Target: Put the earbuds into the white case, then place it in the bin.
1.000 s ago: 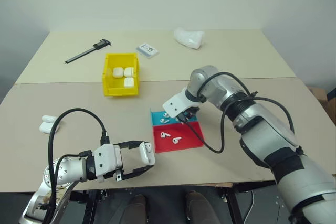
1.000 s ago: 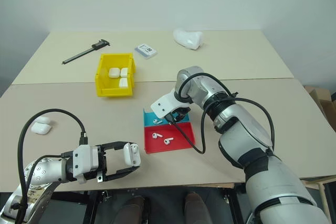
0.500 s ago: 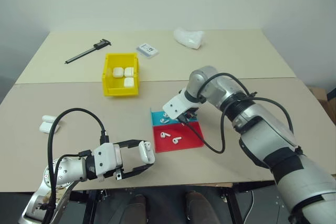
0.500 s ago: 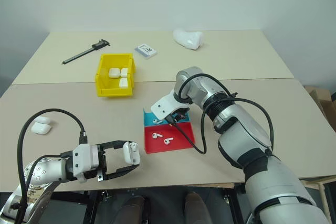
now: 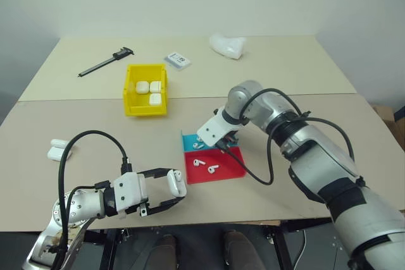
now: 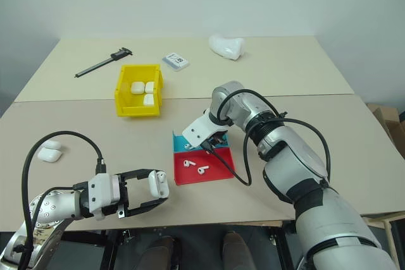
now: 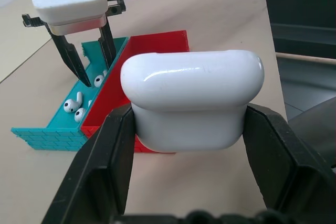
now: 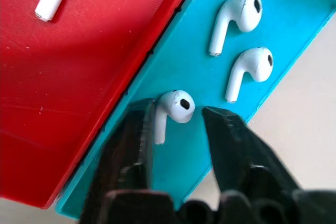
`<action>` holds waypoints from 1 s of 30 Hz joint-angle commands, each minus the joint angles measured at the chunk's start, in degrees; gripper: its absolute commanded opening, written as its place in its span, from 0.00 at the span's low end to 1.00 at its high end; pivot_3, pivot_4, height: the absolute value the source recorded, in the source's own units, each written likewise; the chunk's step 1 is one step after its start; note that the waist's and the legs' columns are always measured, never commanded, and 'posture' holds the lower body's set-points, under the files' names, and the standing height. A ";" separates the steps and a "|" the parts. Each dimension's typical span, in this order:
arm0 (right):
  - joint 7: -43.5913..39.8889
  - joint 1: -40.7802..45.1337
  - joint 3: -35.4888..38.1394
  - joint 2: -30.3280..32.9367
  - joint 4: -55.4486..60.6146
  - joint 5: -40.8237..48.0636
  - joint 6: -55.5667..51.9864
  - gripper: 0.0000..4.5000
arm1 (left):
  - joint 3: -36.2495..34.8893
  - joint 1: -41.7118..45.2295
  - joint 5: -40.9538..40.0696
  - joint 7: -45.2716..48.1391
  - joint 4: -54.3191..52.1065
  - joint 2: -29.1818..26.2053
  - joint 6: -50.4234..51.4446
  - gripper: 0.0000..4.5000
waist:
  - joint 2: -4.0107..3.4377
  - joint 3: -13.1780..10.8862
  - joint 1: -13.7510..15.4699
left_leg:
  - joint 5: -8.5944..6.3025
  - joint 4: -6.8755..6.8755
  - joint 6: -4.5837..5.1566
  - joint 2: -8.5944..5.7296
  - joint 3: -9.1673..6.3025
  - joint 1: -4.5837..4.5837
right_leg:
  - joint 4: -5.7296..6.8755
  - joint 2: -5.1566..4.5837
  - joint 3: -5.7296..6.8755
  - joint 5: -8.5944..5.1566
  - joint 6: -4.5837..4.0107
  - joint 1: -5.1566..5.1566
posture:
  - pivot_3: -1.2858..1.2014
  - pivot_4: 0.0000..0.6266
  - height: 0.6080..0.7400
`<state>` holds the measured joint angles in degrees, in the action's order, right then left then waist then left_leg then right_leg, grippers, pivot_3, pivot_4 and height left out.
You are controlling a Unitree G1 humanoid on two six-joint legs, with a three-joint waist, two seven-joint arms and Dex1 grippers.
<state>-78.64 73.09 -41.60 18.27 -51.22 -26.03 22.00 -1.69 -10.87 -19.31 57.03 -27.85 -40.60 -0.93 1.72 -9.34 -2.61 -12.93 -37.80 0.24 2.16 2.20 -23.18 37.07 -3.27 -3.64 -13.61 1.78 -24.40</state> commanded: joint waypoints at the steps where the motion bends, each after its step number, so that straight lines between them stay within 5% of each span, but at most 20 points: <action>1: -0.31 -0.12 1.53 0.42 0.71 0.16 0.78 0.34 | -0.18 0.14 -0.45 0.06 -1.61 -0.60 -0.18 0.62 | 0.00 0.00 0.01 | 0.00 0.00 0.00 0.00 0.00 0.01 | 0.00 0.00 0.00 0.00 0.00 0.00 | 0.52 0.24 1.00; 30: 4.06 -0.30 0.42 1.18 -1.29 -3.05 11.05 0.34 | 0.28 0.19 0.14 -0.32 -1.33 -0.39 -0.64 0.62 | 0.00 0.00 0.00 | 0.00 0.00 0.00 0.00 0.01 0.14 | 0.02 0.00 -0.01 0.00 0.00 0.12 | 0.52 0.24 1.00</action>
<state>-73.85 72.68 -41.60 19.18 -52.08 -28.59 32.49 -1.32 -10.96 -19.08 56.97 -27.85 -40.87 -0.95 1.71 -9.34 -2.61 -12.93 -37.80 0.24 2.17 2.21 -23.03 37.10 -3.27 -3.66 -13.60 1.78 -24.26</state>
